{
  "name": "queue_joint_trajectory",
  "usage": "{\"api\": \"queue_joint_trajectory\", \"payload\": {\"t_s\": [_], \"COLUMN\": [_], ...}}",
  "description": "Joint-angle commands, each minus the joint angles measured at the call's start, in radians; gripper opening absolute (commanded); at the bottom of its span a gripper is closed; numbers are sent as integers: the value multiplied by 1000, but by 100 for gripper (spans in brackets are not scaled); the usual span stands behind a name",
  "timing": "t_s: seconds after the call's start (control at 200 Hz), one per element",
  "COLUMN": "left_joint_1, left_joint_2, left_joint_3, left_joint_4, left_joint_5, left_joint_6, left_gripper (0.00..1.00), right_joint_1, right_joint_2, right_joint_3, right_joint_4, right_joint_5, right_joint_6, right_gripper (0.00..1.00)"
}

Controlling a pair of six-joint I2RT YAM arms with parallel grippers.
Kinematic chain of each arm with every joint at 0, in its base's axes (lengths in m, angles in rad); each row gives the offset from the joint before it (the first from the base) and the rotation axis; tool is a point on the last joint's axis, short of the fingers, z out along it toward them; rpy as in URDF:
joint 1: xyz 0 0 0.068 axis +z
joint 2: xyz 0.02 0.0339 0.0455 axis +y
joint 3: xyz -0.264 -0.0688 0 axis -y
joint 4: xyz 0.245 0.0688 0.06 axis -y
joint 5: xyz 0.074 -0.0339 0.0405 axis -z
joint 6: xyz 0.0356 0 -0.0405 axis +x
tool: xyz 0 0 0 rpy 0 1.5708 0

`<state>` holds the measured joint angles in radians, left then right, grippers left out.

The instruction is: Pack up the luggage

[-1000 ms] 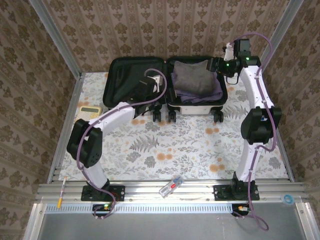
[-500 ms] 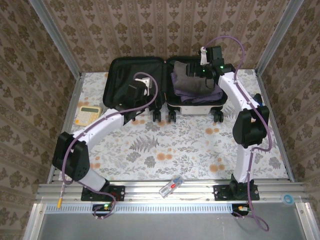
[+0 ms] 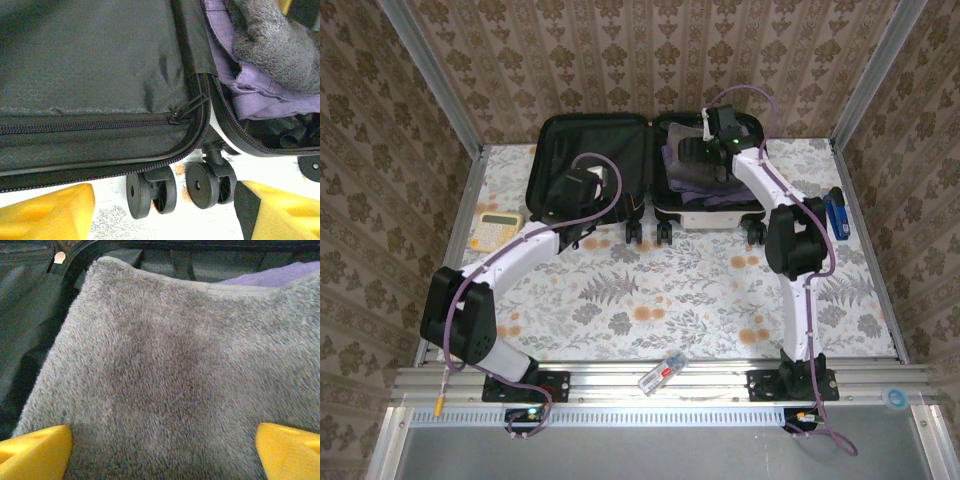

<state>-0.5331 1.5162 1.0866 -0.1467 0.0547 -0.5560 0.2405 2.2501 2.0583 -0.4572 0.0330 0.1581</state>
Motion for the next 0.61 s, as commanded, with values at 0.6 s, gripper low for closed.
{"api": "queue_joint_trajectory", "payload": {"t_s": [0.6], "left_joint_1": [15], "left_joint_2": [43], "left_joint_3": [36], "left_joint_4": [-56], "left_joint_5": [-3], "left_joint_6": [1], "left_gripper": [76], "right_joint_1": [46], "right_joint_2": [100], "right_joint_3": [66], "right_joint_4": [-266], "right_joint_5": [180], "right_joint_6": [-93], "right_gripper": [96]}}
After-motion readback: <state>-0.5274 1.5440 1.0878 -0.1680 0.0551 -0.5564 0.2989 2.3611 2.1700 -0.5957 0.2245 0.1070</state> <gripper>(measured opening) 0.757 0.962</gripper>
